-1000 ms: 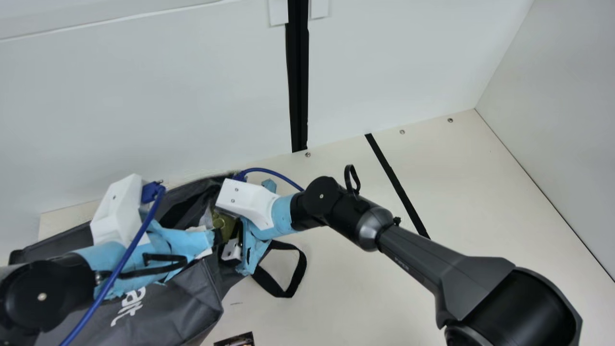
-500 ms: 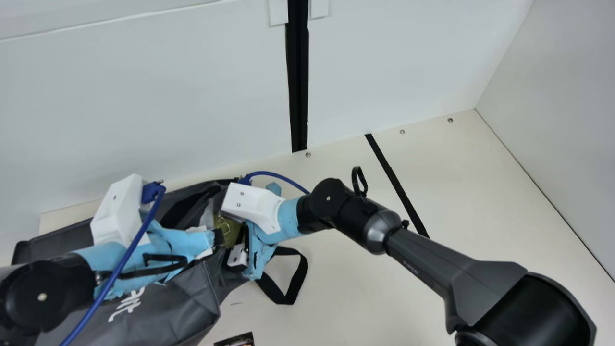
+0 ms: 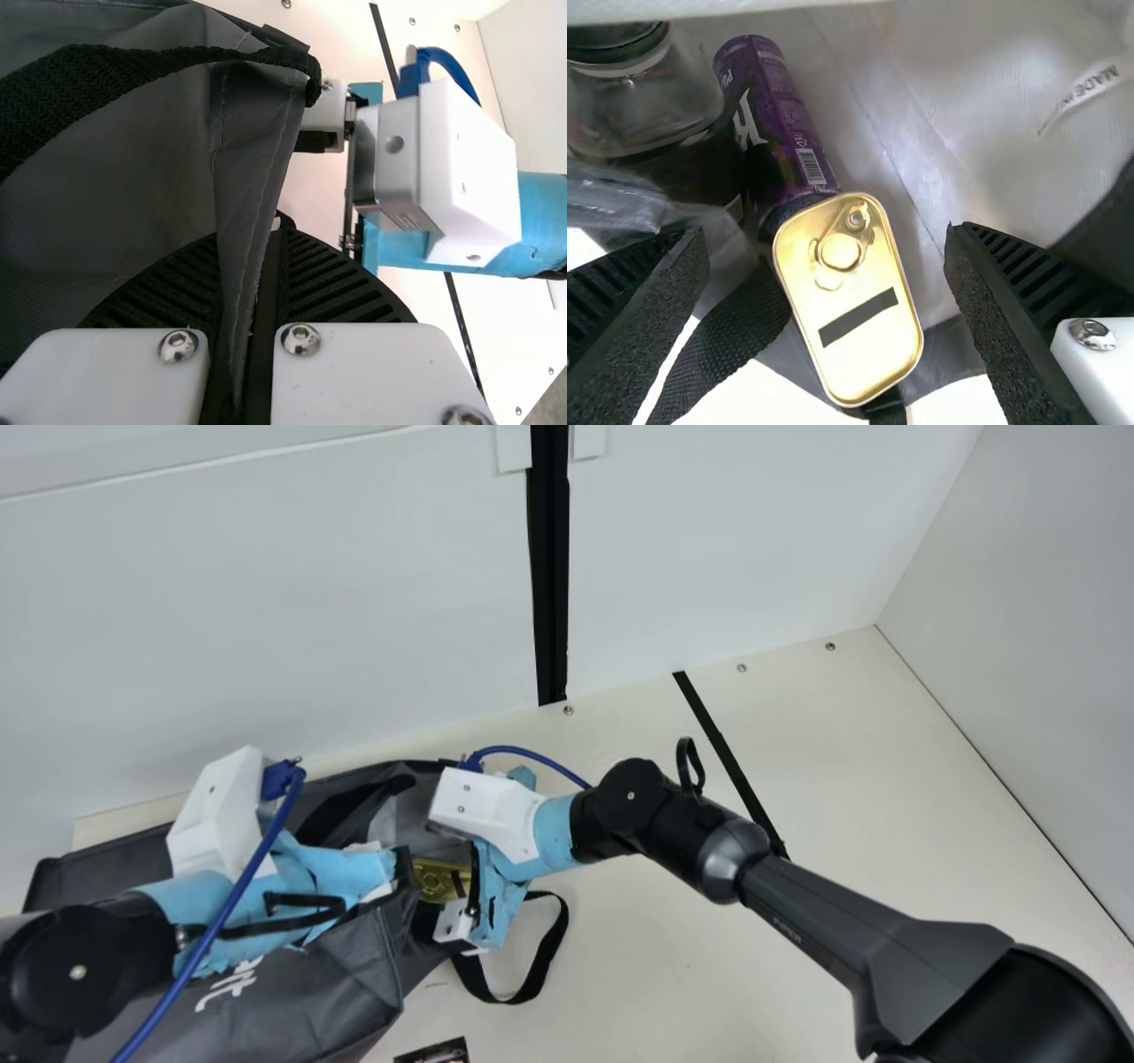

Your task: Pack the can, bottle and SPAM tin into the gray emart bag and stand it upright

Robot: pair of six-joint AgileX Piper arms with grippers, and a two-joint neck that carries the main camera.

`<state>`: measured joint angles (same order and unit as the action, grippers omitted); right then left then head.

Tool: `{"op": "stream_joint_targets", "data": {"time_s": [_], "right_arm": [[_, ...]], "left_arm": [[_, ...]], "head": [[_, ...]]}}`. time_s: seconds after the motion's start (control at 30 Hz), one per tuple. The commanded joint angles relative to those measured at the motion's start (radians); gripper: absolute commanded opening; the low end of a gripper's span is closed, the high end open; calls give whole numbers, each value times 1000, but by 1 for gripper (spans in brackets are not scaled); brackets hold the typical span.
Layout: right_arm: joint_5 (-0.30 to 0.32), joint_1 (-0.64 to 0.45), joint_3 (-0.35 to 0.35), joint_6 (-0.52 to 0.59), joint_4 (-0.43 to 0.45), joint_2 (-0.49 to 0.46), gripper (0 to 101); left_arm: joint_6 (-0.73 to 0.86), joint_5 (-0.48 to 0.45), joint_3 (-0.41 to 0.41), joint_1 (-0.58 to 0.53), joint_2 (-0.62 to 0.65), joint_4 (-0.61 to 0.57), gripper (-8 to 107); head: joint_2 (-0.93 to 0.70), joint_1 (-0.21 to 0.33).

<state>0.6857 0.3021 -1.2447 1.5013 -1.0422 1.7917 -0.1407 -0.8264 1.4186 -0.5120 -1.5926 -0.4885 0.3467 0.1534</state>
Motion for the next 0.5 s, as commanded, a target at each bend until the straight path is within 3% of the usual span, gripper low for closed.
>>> {"op": "stream_joint_targets", "data": {"time_s": [0.0, 0.47], "right_arm": [[6, -6, 14, 5, 1, -12, 95], [60, -98, 145, 39, 6, -131, 95]], "left_arm": [[0, 0, 0, 0, 0, 0, -8], [0, 0, 0, 0, 0, 0, -8]], "head": [[2, 21], [2, 21]]}}
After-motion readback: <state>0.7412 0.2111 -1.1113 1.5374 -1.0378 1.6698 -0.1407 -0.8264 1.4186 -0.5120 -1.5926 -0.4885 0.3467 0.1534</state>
